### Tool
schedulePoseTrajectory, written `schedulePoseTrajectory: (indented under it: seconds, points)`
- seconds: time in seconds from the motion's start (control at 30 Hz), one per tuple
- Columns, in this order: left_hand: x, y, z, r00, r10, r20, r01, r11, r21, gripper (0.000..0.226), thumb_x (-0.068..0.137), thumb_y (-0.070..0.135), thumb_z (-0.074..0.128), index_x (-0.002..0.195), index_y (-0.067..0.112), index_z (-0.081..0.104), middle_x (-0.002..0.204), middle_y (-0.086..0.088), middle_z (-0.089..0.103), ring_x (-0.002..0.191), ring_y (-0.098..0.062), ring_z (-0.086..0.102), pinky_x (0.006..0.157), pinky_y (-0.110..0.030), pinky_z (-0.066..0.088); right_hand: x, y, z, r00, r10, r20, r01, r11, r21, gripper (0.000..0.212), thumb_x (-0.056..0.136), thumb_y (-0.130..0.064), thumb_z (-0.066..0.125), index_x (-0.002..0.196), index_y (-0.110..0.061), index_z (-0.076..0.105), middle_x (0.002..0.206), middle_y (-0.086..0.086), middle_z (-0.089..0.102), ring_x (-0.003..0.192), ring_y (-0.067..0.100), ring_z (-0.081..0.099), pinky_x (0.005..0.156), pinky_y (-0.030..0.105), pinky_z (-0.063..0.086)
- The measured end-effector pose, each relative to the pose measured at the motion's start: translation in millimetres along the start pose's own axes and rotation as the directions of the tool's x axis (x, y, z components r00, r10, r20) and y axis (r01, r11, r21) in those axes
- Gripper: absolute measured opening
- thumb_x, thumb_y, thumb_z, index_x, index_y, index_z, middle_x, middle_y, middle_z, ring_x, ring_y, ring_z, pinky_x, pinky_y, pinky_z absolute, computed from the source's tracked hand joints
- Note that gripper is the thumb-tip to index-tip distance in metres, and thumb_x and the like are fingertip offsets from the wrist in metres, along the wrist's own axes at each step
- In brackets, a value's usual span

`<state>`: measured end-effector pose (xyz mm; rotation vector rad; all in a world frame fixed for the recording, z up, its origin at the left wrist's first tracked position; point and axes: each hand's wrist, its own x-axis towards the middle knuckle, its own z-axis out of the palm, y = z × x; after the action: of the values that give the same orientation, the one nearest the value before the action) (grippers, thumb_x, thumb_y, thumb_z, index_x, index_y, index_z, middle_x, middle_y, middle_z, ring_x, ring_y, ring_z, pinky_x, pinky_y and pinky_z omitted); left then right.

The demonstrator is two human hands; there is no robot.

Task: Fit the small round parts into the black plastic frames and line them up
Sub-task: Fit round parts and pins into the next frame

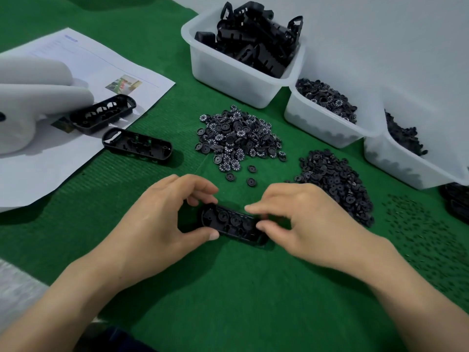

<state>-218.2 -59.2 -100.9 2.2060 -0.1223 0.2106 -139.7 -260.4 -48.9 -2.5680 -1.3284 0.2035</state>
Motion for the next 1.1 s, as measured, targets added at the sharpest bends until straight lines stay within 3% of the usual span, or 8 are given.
schedulePoseTrajectory:
  seconds: [0.1, 0.27, 0.37, 0.47, 0.63, 0.7, 0.87, 1.1]
  points:
    - [0, 0, 0, 1.000, 0.010, -0.001, -0.010, 1.000, 0.021, 0.049, 0.061, 0.039, 0.076, 0.104, 0.035, 0.052, 0.094, 0.024, 0.061, 0.091, -0.002, 0.053, 0.080, -0.012, 0.039, -3, 6, -1, 0.996, 0.045, -0.082, -0.032, 0.987, 0.155, 0.019, 0.079, -0.009, 0.069, 0.094, -0.020, 0.073, 0.081, -0.005, 0.065, 0.073, 0.012, 0.062, 0.071, 0.036, 0.052]
    - [0, 2, 0, 1.000, 0.017, 0.001, -0.017, 0.999, 0.037, 0.048, 0.060, 0.046, 0.068, 0.104, 0.032, 0.054, 0.093, 0.024, 0.061, 0.090, 0.000, 0.052, 0.080, -0.012, 0.039, -7, 0, 8, 0.998, 0.054, -0.027, -0.050, 0.991, 0.125, 0.015, 0.082, -0.018, 0.067, 0.094, -0.026, 0.073, 0.086, -0.006, 0.059, 0.077, 0.012, 0.056, 0.071, 0.038, 0.050]
    - [1, 4, 0, 1.000, 0.015, 0.001, -0.015, 0.997, 0.069, 0.048, 0.060, 0.035, 0.078, 0.103, 0.032, 0.054, 0.092, 0.024, 0.061, 0.088, -0.001, 0.052, 0.079, -0.012, 0.039, -12, 5, 6, 0.992, 0.087, -0.091, -0.070, 0.982, 0.178, 0.015, 0.083, -0.013, 0.066, 0.094, -0.022, 0.072, 0.085, -0.009, 0.061, 0.078, 0.002, 0.056, 0.074, 0.023, 0.048]
    - [2, 7, 2, 1.000, 0.017, 0.012, -0.019, 0.993, 0.115, 0.049, 0.061, 0.030, 0.080, 0.103, 0.032, 0.054, 0.093, 0.024, 0.059, 0.089, 0.000, 0.050, 0.080, -0.011, 0.039, -26, 18, -1, 0.946, 0.244, -0.211, -0.183, 0.945, 0.271, 0.018, 0.083, -0.007, 0.065, 0.089, -0.022, 0.071, 0.082, -0.018, 0.063, 0.076, -0.004, 0.058, 0.070, 0.006, 0.040]
    - [8, 25, 21, 0.990, 0.039, 0.134, -0.058, 0.988, 0.142, 0.045, 0.068, 0.037, 0.073, 0.108, 0.034, 0.053, 0.096, 0.030, 0.051, 0.096, 0.006, 0.046, 0.083, -0.008, 0.037, -62, 45, -10, 0.843, 0.474, -0.253, -0.359, 0.847, 0.391, 0.023, 0.083, -0.008, 0.065, 0.082, -0.031, 0.068, 0.069, -0.016, 0.064, 0.060, 0.001, 0.058, 0.051, 0.013, 0.042]
    - [10, 33, 33, 0.980, 0.058, 0.190, -0.083, 0.989, 0.126, 0.045, 0.071, 0.040, 0.070, 0.111, 0.037, 0.049, 0.098, 0.031, 0.047, 0.100, 0.010, 0.042, 0.083, -0.005, 0.035, -75, 53, -11, 0.820, 0.522, -0.236, -0.409, 0.821, 0.398, 0.027, 0.083, -0.008, 0.065, 0.081, -0.034, 0.066, 0.071, -0.012, 0.066, 0.060, 0.004, 0.059, 0.055, 0.022, 0.048]
    - [14, 52, 61, 0.954, 0.118, 0.276, -0.150, 0.984, 0.095, 0.047, 0.075, 0.041, 0.067, 0.117, 0.039, 0.045, 0.096, 0.035, 0.039, 0.105, 0.014, 0.035, 0.087, 0.000, 0.029, -94, 67, -11, 0.797, 0.561, -0.223, -0.465, 0.806, 0.366, 0.020, 0.080, -0.004, 0.067, 0.081, -0.025, 0.068, 0.068, -0.016, 0.060, 0.055, -0.005, 0.053, 0.052, 0.005, 0.038]
    - [11, 66, 84, 0.949, 0.125, 0.290, -0.146, 0.988, 0.053, 0.052, 0.070, 0.045, 0.069, 0.112, 0.048, 0.039, 0.101, 0.032, 0.046, 0.105, 0.011, 0.037, 0.088, -0.001, 0.026, -83, 68, 4, 0.858, 0.462, -0.223, -0.430, 0.885, 0.179, 0.011, 0.076, -0.022, 0.074, 0.085, -0.017, 0.070, 0.071, -0.013, 0.054, 0.058, -0.001, 0.049, 0.058, 0.007, 0.032]
